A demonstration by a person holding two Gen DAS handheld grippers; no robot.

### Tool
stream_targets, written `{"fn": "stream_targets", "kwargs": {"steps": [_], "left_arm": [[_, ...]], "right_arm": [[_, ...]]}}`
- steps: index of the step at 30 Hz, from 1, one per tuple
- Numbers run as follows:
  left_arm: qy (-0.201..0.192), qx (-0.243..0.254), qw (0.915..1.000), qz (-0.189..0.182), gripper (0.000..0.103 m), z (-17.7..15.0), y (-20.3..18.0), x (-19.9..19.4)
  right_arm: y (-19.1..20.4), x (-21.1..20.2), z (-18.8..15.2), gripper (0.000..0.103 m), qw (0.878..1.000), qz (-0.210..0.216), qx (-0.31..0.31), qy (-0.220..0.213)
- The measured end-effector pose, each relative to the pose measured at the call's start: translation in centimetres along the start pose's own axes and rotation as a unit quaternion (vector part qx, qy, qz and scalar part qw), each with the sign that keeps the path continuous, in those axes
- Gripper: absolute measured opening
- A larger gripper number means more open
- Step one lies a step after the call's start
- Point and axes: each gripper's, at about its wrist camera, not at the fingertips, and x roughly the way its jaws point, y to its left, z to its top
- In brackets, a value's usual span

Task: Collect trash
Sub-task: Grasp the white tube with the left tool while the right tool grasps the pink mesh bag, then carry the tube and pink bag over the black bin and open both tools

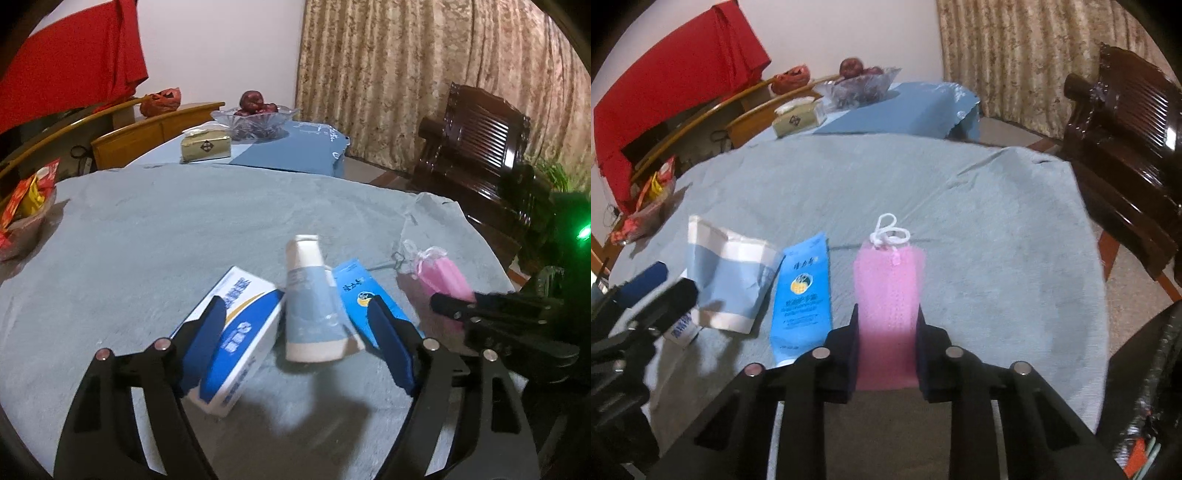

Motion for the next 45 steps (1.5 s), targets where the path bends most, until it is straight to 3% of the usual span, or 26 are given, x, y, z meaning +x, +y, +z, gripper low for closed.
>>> {"fn": "stream_targets", "kwargs": {"steps": [6,8,10,11,21,45], "left_arm": [[0.016,0.007,0.9998,0.003,0.061,0.5,-0.9,2.1],[0.025,0.007,0.9997,0.004,0.051,0.5,-1.0,2.9],[0.031,0.007,0.9995,0.003,0.032,0.5,-1.1,3.3],[0.034,0.007,0.9994,0.001,0.028,0.5,-1.1,3.4],[0.007,-0.002,1.0,0.002,0.025,0.5,-1.3,0.3],[-0.037,0.026,0.9982,-0.039,0.025,-0.4,-7.3,-11.1]], "right_arm": [[-0.9,-1.1,0.7,0.025,1.0,-0.004,0.005,-0.015],[-1.0,-1.4,0.8,0.025,1.0,-0.003,0.005,-0.018],[-1.1,-1.6,0.9,0.025,1.0,-0.003,0.004,-0.02],[-1.1,-1.6,0.9,0.025,1.0,-0.003,0.005,-0.021],[-1.0,-4.3,0.6,0.025,0.999,0.003,0.016,-0.044],[-2.3,-17.2,-3.6,0.025,0.994,-0.012,0.028,-0.101]]}}
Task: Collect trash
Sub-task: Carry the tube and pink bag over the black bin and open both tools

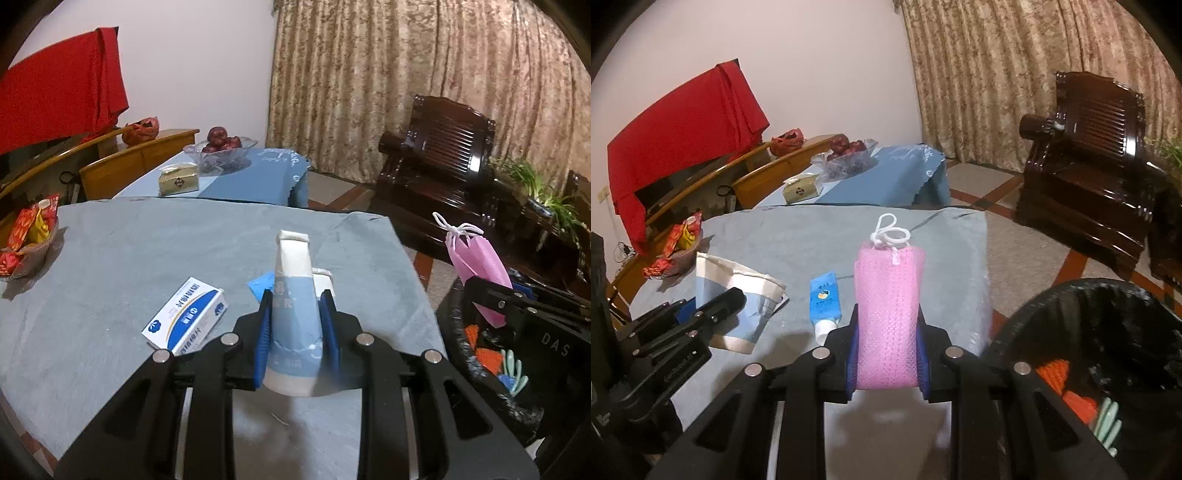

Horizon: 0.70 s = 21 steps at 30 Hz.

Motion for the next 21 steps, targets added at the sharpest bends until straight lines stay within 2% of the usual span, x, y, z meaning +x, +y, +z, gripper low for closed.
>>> {"fn": "stream_targets", "kwargs": {"steps": [12,21], "left_arm": [[-0.005,0.029,0.9989,-0.036,0.025,-1.0,-5.3,-2.3],[0.004,0.043,0.9955,-0.084,0.025,-1.5,-10.9,-1.9]], "right_arm": [[-3.9,-5.6,-2.0,0.025,0.999,-0.035,0.021,-0.017],[-8.0,-8.9,-2.8,0.025,0.996,-0.07,0.043,-0.031]]}}
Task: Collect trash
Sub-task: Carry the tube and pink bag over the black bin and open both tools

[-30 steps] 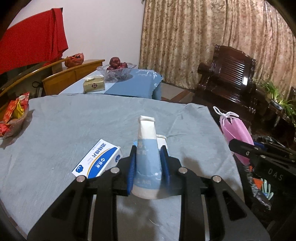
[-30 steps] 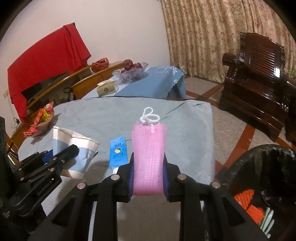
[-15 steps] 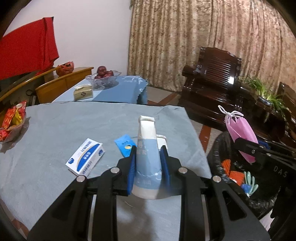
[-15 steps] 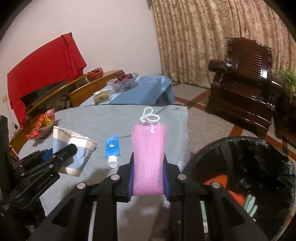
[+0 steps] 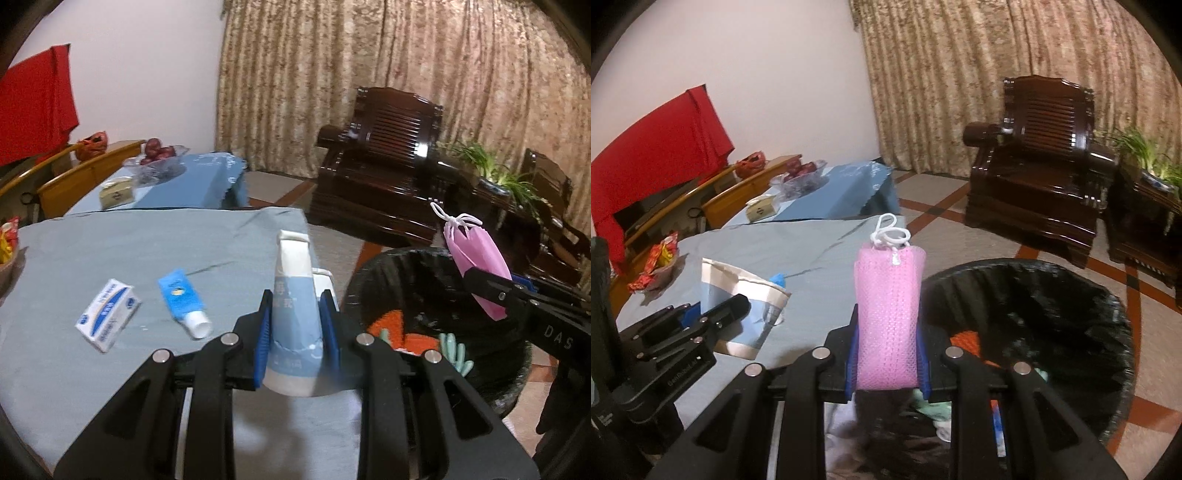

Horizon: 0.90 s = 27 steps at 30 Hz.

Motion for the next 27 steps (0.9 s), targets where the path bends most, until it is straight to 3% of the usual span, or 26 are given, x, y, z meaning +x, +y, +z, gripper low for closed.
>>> {"fn": "stream_targets", "kwargs": {"steps": [10,27], "left_arm": [[0.004,0.019,0.9985,-0.051,0.025,0.8,-4.9,2.5],[0.022,0.064,0.9938,-0.088,0.025,1.3,-11.6,7.6]], "right_arm": [[-5.6,-1.9,-0.7,0.025,0.998,-0.054,0.029,-0.004],[-11.8,-1.2,-2.1,0.025,0.993,-0.103,0.055,0.013]]}}
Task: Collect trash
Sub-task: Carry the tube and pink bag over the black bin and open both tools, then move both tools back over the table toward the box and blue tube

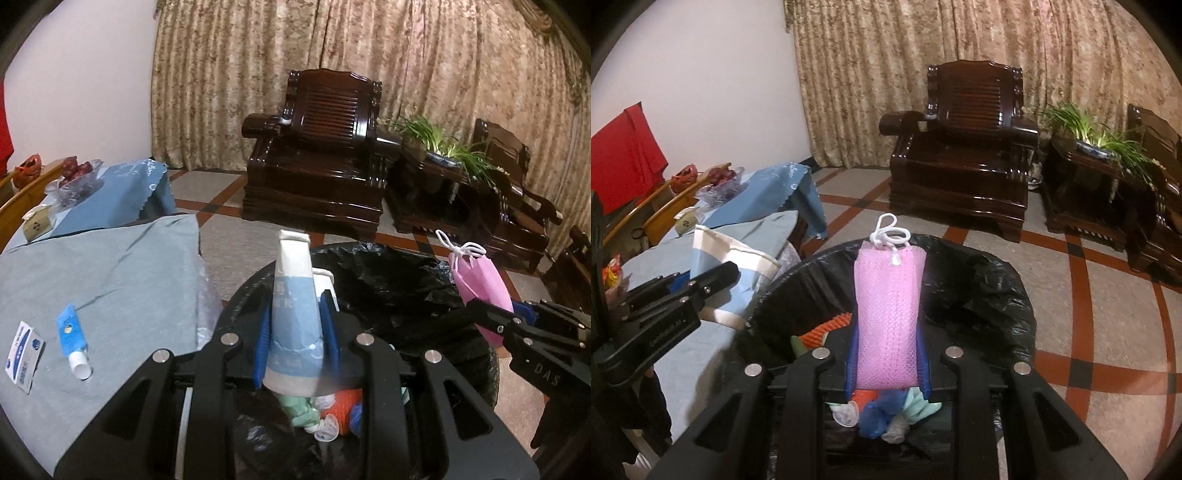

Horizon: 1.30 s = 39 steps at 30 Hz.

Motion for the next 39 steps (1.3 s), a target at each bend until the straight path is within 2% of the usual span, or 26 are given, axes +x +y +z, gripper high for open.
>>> {"fn": "stream_targets", "kwargs": {"steps": [3,5,6,7,8,9,11,12,17,19,24,31,39], "left_arm": [[0.005,0.003,1.0,-0.004,0.025,0.1,-0.5,0.9],[0.012,0.003,0.9998,-0.015,0.028,0.0,-0.8,1.6],[0.018,0.004,0.9996,-0.021,0.031,0.0,-1.0,1.9],[0.024,0.003,0.9993,-0.029,0.04,-0.1,-1.1,2.2],[0.028,0.002,0.999,-0.035,0.048,-0.3,-1.0,2.4],[0.031,0.0,0.9987,-0.041,0.06,-0.5,-1.0,2.4],[0.032,0.0,0.9987,-0.04,0.062,-0.8,-0.8,2.3],[0.034,-0.001,0.9986,-0.04,0.063,-1.0,-0.5,2.3],[0.025,-0.011,0.9995,-0.018,0.078,-1.3,1.7,0.6],[0.018,-0.018,0.9997,-0.006,0.086,-1.5,2.7,-0.3],[0.0,-0.033,0.9992,0.024,0.089,-1.7,5.5,-3.5],[-0.019,-0.047,0.9965,0.067,0.09,-2.5,9.3,-7.2],[-0.025,-0.073,0.9897,0.12,0.09,-4.3,15.2,-10.8]], "right_arm": [[-0.6,0.4,0.0,0.025,1.0,-0.003,0.002,0.003],[-0.9,0.8,-0.1,0.029,1.0,-0.007,0.001,0.007],[-1.1,1.0,-0.2,0.03,1.0,-0.011,0.002,0.01],[-1.2,1.2,-0.2,0.034,1.0,-0.012,0.002,0.014],[-1.5,1.4,-0.4,0.047,1.0,-0.017,0.004,0.018],[-1.7,1.5,-0.5,0.053,1.0,-0.02,0.006,0.018],[-2.0,1.5,-1.0,0.063,1.0,-0.023,0.009,0.018],[-2.0,1.5,-1.1,0.073,0.999,-0.024,0.009,0.019],[-1.6,0.7,-1.8,0.097,1.0,-0.018,0.017,0.008],[-1.1,0.4,-1.9,0.097,1.0,-0.009,0.022,0.006],[1.0,-0.3,-1.5,0.097,1.0,0.008,0.008,-0.005],[5.9,-0.4,-0.9,0.097,0.999,0.04,-0.022,-0.011],[12.5,0.6,-0.5,0.097,0.995,0.078,-0.069,-0.009]]}}
